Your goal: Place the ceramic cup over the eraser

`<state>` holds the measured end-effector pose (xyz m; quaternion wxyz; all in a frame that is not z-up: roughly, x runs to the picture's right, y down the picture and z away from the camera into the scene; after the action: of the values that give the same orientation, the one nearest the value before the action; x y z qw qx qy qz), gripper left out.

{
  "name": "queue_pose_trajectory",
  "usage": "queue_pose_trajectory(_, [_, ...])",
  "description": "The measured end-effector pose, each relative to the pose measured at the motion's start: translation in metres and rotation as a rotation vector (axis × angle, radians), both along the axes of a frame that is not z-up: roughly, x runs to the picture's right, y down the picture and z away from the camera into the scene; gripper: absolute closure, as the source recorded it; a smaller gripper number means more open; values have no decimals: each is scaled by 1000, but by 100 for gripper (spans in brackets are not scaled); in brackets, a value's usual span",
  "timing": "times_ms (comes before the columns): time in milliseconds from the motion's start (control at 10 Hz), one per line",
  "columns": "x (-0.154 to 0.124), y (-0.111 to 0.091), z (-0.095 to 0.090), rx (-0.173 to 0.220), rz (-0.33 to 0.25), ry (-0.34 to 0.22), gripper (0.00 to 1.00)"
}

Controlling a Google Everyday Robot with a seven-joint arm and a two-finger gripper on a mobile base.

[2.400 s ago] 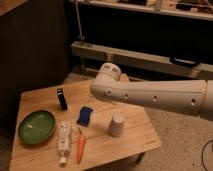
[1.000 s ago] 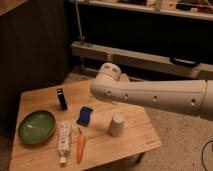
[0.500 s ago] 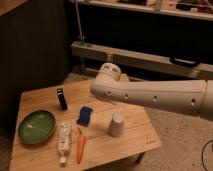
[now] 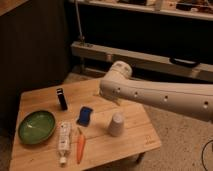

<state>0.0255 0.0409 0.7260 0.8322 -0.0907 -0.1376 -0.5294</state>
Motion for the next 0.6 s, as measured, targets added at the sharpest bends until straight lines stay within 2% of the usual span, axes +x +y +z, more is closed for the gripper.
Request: queue_pose_trajectory(600, [-4, 1, 0, -4, -2, -5, 20])
